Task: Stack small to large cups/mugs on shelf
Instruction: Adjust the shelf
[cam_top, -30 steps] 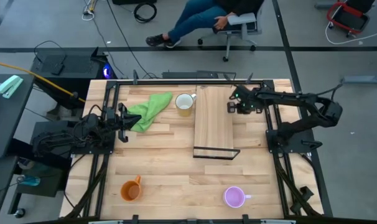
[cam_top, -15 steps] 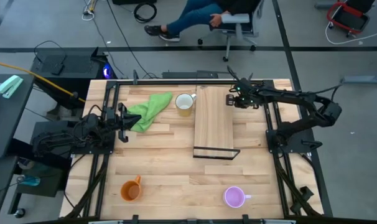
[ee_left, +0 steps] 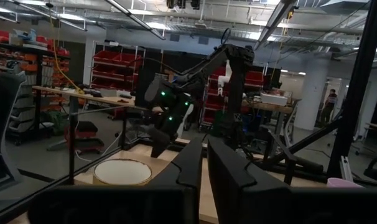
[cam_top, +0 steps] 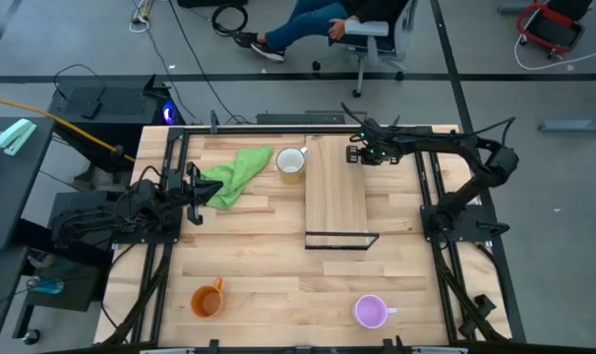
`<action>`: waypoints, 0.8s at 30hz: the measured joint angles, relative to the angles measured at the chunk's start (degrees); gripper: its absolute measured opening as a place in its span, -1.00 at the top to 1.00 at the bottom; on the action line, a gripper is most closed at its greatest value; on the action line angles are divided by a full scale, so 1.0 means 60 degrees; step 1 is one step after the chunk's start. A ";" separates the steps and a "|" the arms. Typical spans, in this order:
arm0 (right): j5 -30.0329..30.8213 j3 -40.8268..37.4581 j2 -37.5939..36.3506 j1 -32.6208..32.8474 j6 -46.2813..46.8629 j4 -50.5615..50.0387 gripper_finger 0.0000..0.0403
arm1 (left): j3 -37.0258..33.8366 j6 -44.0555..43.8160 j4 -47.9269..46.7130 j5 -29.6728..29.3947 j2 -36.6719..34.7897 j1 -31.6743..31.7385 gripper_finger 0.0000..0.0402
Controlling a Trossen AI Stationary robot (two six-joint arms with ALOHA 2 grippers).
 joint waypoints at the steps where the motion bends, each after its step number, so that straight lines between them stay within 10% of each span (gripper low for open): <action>1: -0.0003 0.0127 0.0077 0.0041 0.0002 -0.0017 1.00 | 0.0001 0.0000 -0.0001 0.0000 -0.0001 0.0002 0.83; 14: 0.0549 0.0735 0.0032 0.0361 -0.0249 -0.3132 1.00 | -0.0002 -0.0366 -0.0208 0.0004 -0.0002 0.0002 0.85; 24: 0.0353 -0.0484 -0.0871 0.2633 0.0569 -0.3868 1.00 | 0.0001 -0.0813 -0.0376 0.0331 -0.0001 -0.0002 0.81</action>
